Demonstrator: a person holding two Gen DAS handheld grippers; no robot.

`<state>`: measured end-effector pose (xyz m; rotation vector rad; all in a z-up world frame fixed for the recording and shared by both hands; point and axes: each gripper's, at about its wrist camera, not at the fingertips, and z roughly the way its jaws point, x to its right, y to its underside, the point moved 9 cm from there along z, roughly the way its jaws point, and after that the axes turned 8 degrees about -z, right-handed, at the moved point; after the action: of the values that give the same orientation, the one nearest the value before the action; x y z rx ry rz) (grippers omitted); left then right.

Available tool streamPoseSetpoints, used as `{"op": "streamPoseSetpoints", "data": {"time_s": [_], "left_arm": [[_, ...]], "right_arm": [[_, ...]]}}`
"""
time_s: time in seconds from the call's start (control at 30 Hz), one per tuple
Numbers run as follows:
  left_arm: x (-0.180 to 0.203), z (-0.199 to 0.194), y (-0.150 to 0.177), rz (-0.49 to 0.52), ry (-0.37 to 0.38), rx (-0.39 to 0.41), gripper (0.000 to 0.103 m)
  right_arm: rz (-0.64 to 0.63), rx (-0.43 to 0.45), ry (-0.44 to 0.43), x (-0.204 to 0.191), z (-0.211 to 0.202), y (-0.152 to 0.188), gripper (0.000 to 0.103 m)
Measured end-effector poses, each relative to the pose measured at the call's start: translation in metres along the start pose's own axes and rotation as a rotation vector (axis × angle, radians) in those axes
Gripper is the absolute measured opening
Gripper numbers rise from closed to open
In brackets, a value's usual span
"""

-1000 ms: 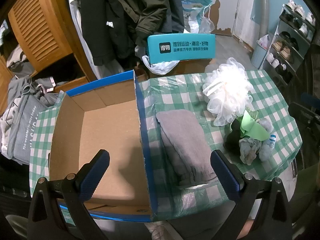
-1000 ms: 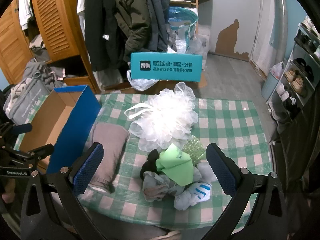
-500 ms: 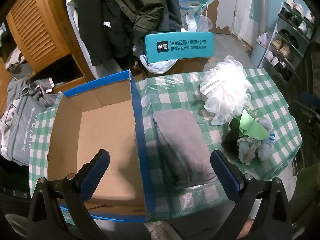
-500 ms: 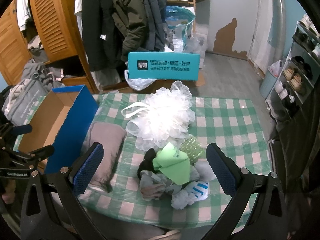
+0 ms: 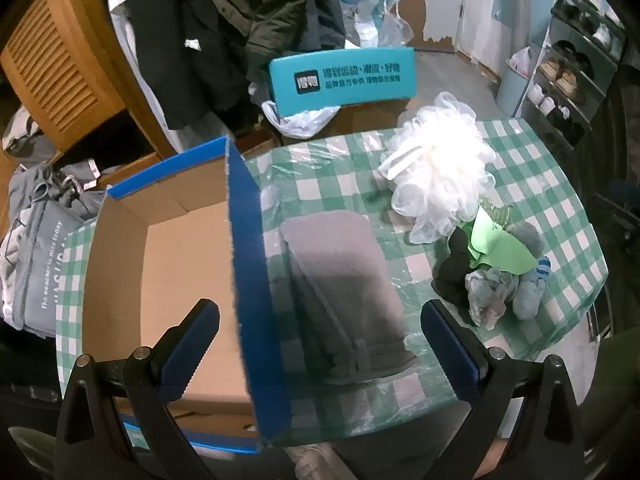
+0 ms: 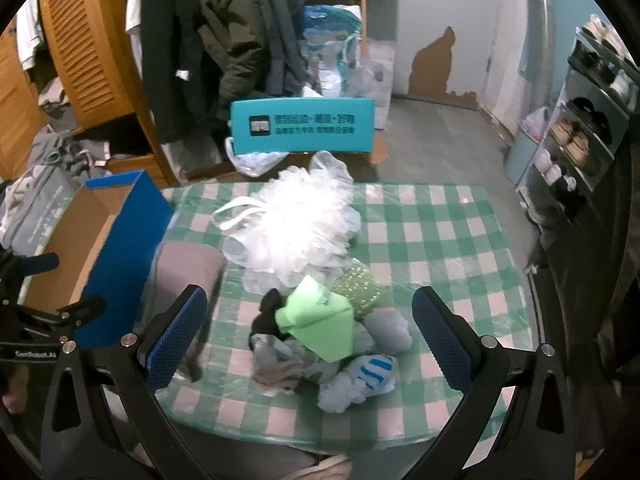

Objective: Organize soft objects
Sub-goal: 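Move both tools toward the pile of soft items on the table, then lower the right tool over the blue-striped white sock while the left tool lowers over the grey sock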

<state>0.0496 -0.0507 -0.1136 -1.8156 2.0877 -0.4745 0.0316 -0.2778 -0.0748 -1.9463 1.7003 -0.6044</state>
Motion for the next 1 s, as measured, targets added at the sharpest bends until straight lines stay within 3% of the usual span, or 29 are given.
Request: {"op": "streamPoseSetpoints", "data": {"time_s": [0.53, 1.0], "left_arm": [[0.058, 0.036, 0.001, 0.053, 0.005, -0.097, 0.102], [0.061, 0.084, 0.012, 0.011, -0.03, -0.21, 0.102]], "right_arm": [[0.061, -0.082, 0.049, 0.043, 0.018, 0.032, 0.101], [0.097, -0.196, 0.063, 0.058, 0.051, 0.063, 0.101]]}}
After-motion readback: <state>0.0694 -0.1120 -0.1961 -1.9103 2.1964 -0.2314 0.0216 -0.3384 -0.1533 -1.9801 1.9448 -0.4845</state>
